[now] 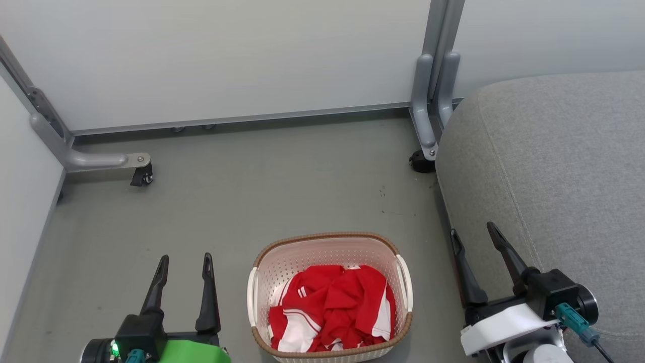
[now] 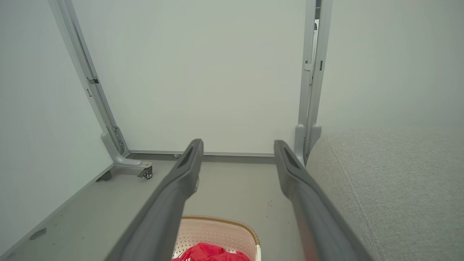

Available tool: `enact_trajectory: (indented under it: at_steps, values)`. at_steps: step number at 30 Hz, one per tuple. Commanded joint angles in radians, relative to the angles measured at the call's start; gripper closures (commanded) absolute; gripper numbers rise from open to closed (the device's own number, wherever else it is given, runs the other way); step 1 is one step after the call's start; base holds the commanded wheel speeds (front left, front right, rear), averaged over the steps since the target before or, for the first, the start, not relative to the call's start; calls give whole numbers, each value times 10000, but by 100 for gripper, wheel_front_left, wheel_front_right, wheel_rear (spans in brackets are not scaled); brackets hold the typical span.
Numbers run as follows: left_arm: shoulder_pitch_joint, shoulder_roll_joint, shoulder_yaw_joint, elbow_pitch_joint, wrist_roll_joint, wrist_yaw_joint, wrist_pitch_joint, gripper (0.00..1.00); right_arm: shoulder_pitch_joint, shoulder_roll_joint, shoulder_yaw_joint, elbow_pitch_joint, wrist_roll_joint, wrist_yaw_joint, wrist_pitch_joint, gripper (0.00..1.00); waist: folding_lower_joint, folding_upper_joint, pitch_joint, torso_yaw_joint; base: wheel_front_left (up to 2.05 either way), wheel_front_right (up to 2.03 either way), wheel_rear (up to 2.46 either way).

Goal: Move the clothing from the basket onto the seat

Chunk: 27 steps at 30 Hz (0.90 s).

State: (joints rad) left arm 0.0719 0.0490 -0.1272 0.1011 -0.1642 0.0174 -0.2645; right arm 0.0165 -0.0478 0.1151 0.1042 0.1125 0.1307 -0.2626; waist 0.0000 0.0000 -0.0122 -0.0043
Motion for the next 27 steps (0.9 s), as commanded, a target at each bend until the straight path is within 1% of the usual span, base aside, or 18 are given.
enact_trajectory:
  at_steps: [1,10,14,18,22,27]
  values:
    - [136,28,8,12,109,-21,0,0,51,-46,-17,-14,-19,1,-35,0,0,0,22,1,0,0,0]
    - [-6,27,-98,94,11,4,0,0,-85,-46,-53,36,-58,1,-33,0,0,0,348,17,0,0,0]
    - [-151,27,-227,199,-3,5,2,0,-208,-46,-152,48,-81,1,-35,0,0,0,710,-1,0,0,0]
    - [-720,27,-446,295,195,-23,3,0,-612,-46,-307,-76,4,1,-33,0,0,0,1668,-20,0,0,0]
    - [-1543,29,-685,596,-73,-124,3,0,-1243,-43,-630,-290,-122,1,-33,0,0,0,2777,-49,0,0,0]
    - [-2918,30,-1340,1606,333,-597,4,0,-1997,-29,-1485,-709,-293,1,-33,0,0,0,4179,-75,0,0,0]
